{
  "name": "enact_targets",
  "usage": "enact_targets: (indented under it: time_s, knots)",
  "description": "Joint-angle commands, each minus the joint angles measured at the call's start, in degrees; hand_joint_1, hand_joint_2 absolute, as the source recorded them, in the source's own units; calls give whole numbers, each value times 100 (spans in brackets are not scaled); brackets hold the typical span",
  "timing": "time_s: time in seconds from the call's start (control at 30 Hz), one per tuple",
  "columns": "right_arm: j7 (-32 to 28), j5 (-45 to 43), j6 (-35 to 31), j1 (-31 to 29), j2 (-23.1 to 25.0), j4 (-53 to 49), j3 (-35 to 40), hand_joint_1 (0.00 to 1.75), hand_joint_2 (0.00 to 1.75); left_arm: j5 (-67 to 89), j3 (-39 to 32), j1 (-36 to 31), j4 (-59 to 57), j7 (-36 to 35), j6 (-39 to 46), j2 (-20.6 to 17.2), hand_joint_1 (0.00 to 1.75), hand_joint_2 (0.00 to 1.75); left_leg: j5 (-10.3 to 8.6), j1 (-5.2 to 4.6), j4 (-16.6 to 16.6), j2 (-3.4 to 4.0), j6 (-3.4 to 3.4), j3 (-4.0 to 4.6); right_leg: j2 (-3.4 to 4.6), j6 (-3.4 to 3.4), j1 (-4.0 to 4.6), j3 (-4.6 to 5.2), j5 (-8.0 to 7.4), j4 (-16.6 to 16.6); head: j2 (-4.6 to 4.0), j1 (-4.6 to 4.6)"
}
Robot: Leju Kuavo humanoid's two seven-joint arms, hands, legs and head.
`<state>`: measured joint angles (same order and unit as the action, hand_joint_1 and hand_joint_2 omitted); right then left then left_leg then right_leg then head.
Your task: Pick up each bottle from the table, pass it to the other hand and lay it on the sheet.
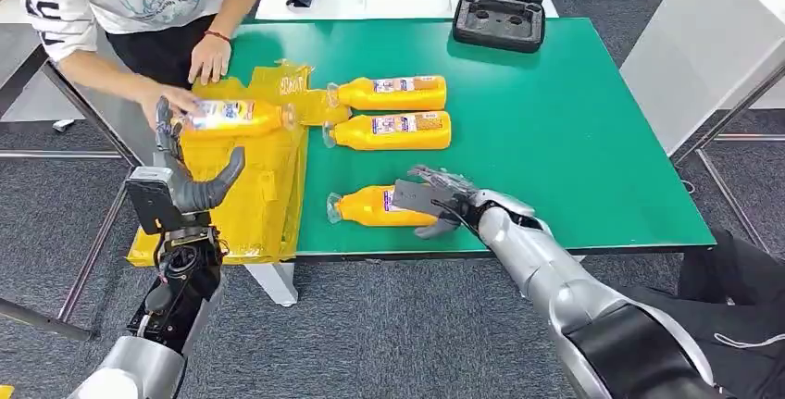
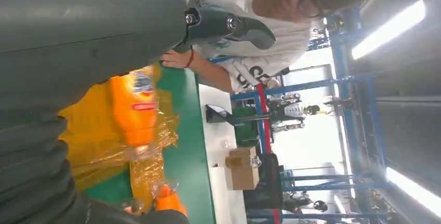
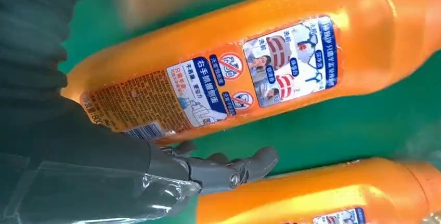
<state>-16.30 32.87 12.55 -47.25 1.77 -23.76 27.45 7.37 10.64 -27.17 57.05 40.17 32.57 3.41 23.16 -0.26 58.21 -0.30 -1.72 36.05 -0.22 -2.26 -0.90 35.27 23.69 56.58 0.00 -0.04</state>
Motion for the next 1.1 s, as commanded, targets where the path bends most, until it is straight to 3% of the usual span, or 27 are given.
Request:
enact_targets:
  time_s: [0.03,0.53,0.67,1.1]
  knots:
    - [53,23,47,-351,25,473,268,0,175,-18,136,-192,-387,-17,-14,-118,0,175,11,6,2,5,10,-22,4,9,6,-22,9,0,0,2]
    - [281,-54,124,-312,-103,616,254,0,175,-65,67,-129,-513,-17,3,-110,0,175,19,14,-4,1,18,-54,-1,17,14,-58,17,-11,0,0]
    - [278,-55,126,-314,-100,615,255,0,175,-78,60,-121,-513,-17,-6,-110,0,175,6,3,-4,-1,7,-18,-2,6,3,-19,6,-5,0,2]
    - [263,-4,276,-338,-129,613,351,0,175,-104,51,-68,-513,-17,-44,-114,0,175,10,6,-1,0,10,-25,0,9,6,-27,9,-4,0,0]
